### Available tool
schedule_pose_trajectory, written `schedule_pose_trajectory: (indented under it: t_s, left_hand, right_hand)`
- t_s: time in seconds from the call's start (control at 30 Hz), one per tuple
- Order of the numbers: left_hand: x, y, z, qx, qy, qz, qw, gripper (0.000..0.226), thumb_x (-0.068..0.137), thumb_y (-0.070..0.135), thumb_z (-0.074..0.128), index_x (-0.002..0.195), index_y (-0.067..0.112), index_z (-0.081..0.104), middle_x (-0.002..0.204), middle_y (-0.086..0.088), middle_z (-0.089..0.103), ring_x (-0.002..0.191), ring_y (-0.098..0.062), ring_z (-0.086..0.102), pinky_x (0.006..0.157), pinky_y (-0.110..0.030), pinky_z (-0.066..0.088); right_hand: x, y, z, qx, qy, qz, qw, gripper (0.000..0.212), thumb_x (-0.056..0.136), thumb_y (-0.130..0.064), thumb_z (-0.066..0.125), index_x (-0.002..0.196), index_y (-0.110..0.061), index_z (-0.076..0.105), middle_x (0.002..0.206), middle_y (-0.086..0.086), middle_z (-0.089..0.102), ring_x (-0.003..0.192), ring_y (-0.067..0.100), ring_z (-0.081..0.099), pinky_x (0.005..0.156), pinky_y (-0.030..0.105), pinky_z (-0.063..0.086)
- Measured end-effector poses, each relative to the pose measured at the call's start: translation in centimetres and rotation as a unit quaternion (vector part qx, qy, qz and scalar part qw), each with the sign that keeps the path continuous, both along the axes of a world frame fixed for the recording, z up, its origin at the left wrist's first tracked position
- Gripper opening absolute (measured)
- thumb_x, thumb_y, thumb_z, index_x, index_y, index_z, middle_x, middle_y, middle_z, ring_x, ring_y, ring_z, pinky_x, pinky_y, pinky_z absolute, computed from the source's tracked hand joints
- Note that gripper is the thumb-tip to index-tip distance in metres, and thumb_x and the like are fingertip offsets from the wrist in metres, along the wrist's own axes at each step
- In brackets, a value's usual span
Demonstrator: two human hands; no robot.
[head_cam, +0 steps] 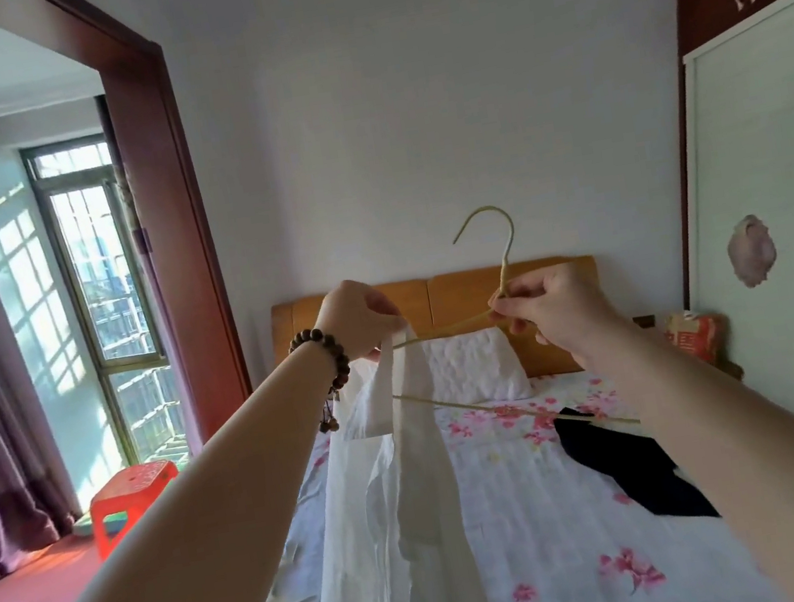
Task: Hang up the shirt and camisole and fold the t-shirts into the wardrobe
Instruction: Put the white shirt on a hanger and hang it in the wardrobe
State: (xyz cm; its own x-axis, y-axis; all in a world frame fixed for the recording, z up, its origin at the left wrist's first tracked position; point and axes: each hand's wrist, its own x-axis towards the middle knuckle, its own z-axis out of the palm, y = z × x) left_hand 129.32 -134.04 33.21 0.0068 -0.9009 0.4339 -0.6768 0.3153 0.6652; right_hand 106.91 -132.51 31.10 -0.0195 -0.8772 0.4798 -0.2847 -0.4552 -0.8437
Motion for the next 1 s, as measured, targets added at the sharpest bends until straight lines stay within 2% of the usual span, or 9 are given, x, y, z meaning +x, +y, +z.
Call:
schedule_pose_trajectory:
  t_s: [0.1,0.23,0.3,0.37,0.47,0.6,0.77,0.87,1.0]
  left_hand:
    - [-1.4,0.5,0.6,0.001,-0.014,-0.039,0.999,0.002,0.08,0.009,0.072,0.08,0.007,0.071,0.068,-0.004,0.065,0.055,-0.011,0.063,0.046,-0.018,0.05]
    - [-3.4,0.9,1.5,-0.025,-0.05,-0.085,0.995,0.006,0.079,0.012,0.074,0.074,0.011,0.071,0.062,0.002,0.064,0.053,-0.008,0.06,0.05,-0.017,0.047]
    - [-3.5,1.0,2.1,-0.054,-0.076,-0.094,0.991,0.008,0.077,0.016,0.075,0.07,0.017,0.071,0.064,0.007,0.064,0.058,-0.005,0.058,0.056,-0.016,0.045]
    - [-2.9,0.9,2.5,-0.055,-0.084,-0.101,0.99,0.006,0.078,0.023,0.076,0.073,0.022,0.073,0.068,0.013,0.065,0.065,0.0,0.059,0.062,-0.012,0.044]
    - [-1.5,0.5,2.6,-0.031,-0.054,-0.098,0.993,0.012,0.082,0.032,0.072,0.085,0.021,0.076,0.072,0.015,0.067,0.063,0.006,0.057,0.059,-0.004,0.04]
    - [-0.5,0.1,2.3,-0.015,-0.054,-0.114,0.992,0.02,0.08,0.033,0.075,0.095,0.021,0.077,0.082,0.011,0.072,0.072,0.003,0.06,0.068,-0.011,0.044]
    - [-1.1,-0.5,1.9,-0.031,-0.048,-0.118,0.991,0.012,0.077,0.023,0.078,0.086,0.016,0.076,0.071,0.004,0.067,0.066,-0.006,0.055,0.065,-0.021,0.046]
    - [-1.0,-1.1,1.5,-0.049,-0.053,-0.1,0.992,0.008,0.079,0.023,0.076,0.081,0.015,0.076,0.065,0.006,0.064,0.061,-0.005,0.053,0.061,-0.018,0.045]
    - [0.1,-2.0,1.2,-0.058,-0.065,-0.059,0.994,0.012,0.083,0.023,0.072,0.087,0.012,0.076,0.074,0.003,0.067,0.063,-0.004,0.055,0.056,-0.008,0.042]
  right_hand:
    - [1.3,-0.5,-0.4,0.005,0.006,0.002,1.0,0.008,0.084,-0.013,0.07,0.077,-0.017,0.071,0.076,0.002,0.073,0.056,0.01,0.059,0.048,0.021,0.036]
    - [2.7,-0.6,-0.5,0.001,-0.008,0.021,1.0,0.003,0.084,-0.014,0.069,0.085,-0.011,0.071,0.075,0.004,0.07,0.06,0.01,0.062,0.045,0.014,0.041]
    - [3.1,-0.7,-0.4,0.013,-0.019,0.041,0.999,0.004,0.085,-0.015,0.068,0.086,-0.011,0.07,0.076,0.006,0.07,0.059,0.01,0.062,0.044,0.017,0.041]
    - [3.1,-1.0,-0.3,0.023,-0.037,0.049,0.998,0.003,0.085,-0.013,0.068,0.085,-0.011,0.069,0.073,0.005,0.069,0.055,0.01,0.059,0.044,0.02,0.039]
    - [2.9,-1.4,-0.3,0.027,-0.077,0.053,0.995,0.004,0.085,-0.009,0.068,0.083,-0.012,0.068,0.069,0.004,0.067,0.052,0.01,0.053,0.043,0.021,0.035]
    - [3.4,-1.5,0.4,0.019,-0.088,0.074,0.993,0.002,0.084,-0.007,0.068,0.083,-0.009,0.069,0.066,0.004,0.067,0.048,0.008,0.054,0.044,0.022,0.034]
    - [4.5,-1.4,0.8,0.013,-0.049,0.082,0.995,0.016,0.082,-0.013,0.071,0.094,-0.001,0.071,0.072,0.01,0.067,0.054,0.01,0.059,0.047,0.022,0.041]
    - [4.8,-1.6,0.6,-0.022,-0.024,0.065,0.997,0.017,0.081,-0.015,0.073,0.095,-0.005,0.071,0.078,0.004,0.069,0.065,0.009,0.062,0.058,0.017,0.051]
    - [3.8,-2.2,0.5,-0.102,0.019,-0.028,0.994,0.019,0.082,-0.018,0.072,0.101,-0.017,0.07,0.091,-0.006,0.069,0.086,0.002,0.063,0.074,0.013,0.049]
